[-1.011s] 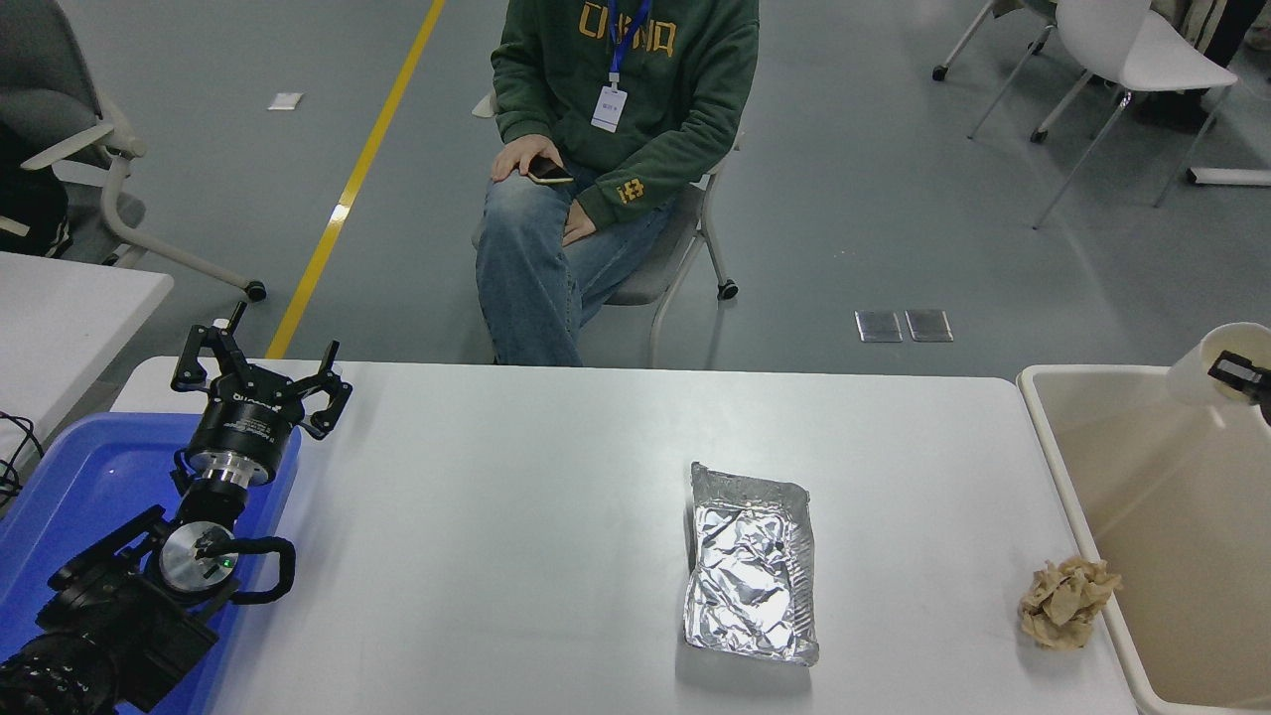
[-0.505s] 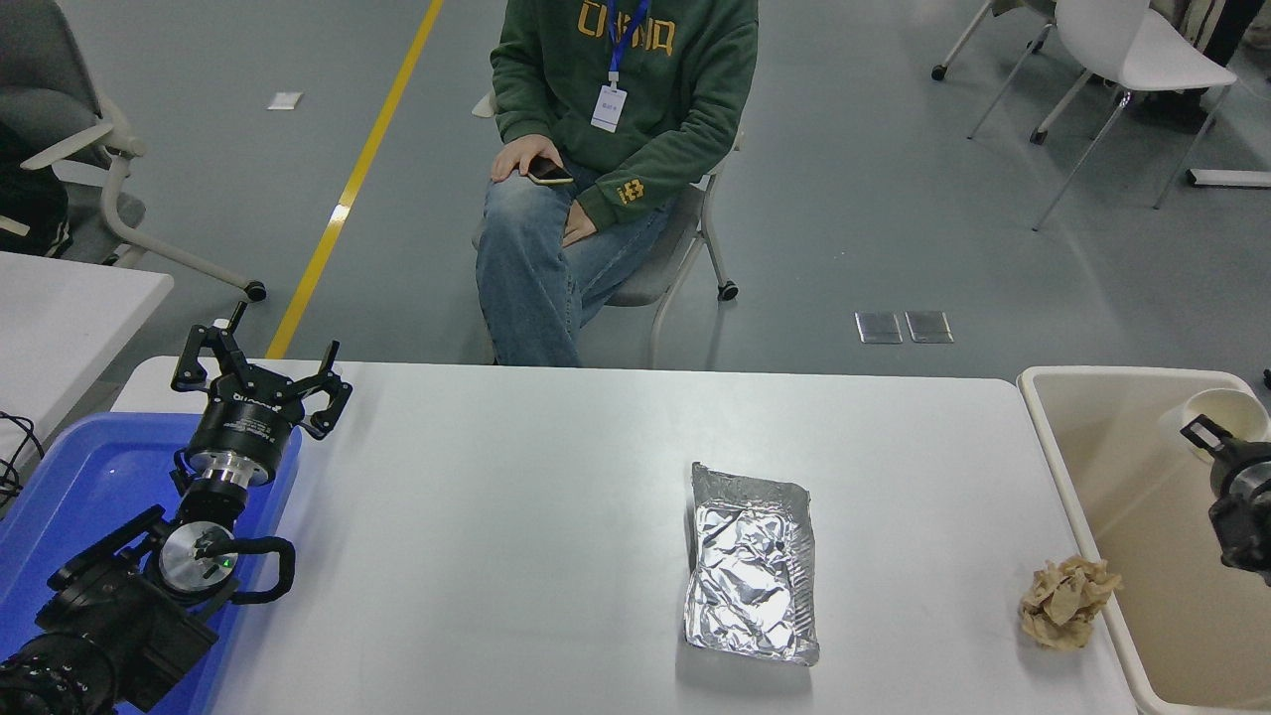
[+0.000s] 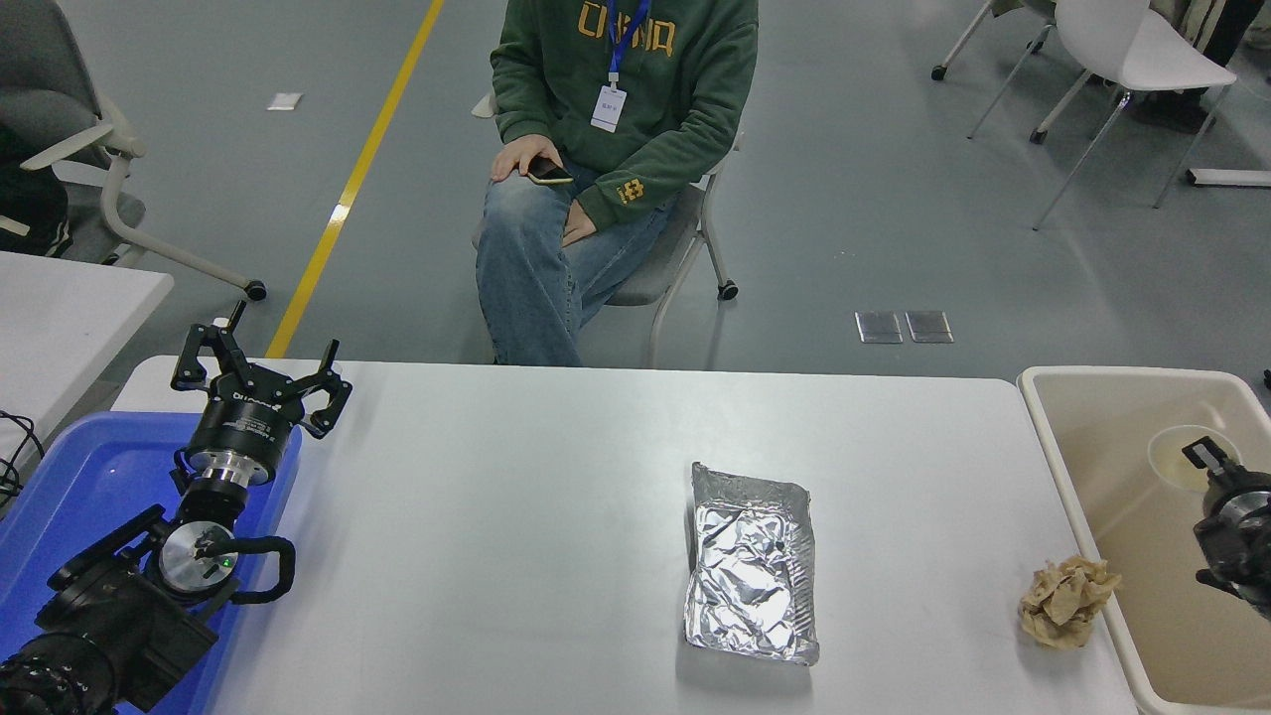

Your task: Clean the table surface

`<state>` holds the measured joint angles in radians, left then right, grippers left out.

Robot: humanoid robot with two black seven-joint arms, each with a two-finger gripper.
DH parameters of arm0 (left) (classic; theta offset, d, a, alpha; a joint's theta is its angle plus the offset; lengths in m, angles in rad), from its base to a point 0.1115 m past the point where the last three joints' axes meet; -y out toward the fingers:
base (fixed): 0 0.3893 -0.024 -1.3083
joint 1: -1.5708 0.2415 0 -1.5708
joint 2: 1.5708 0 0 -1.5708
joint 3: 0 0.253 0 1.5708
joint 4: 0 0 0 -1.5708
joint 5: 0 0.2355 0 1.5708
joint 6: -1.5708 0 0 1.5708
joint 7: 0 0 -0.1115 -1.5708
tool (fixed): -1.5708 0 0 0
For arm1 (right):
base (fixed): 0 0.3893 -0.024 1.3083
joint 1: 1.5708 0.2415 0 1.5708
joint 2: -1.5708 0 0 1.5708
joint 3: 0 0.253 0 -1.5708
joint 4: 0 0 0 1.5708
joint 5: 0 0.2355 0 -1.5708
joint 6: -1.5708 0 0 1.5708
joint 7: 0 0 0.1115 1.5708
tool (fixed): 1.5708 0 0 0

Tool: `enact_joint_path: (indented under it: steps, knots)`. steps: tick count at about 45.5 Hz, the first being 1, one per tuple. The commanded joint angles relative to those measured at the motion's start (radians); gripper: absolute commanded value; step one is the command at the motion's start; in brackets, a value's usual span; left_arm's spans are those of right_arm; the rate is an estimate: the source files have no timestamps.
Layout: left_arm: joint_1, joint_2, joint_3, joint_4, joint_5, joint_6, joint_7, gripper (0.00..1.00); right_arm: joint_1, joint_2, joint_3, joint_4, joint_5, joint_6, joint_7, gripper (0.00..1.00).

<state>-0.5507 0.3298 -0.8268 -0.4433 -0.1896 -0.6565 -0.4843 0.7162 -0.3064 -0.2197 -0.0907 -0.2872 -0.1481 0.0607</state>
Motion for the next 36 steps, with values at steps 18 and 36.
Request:
enact_joint_path:
  steps: [18, 36]
  knots:
    - [0.000, 0.000, 0.000, -0.002, -0.001, 0.000, 0.001, 1.00, 0.061, -0.099, 0.017, 0.008, 0.068, 0.007, -0.001, 1.00]
    - [0.000, 0.000, 0.000, 0.000, -0.001, 0.000, 0.001, 1.00, 0.173, -0.308, 0.137, 0.359, 0.069, 0.051, 0.007, 1.00]
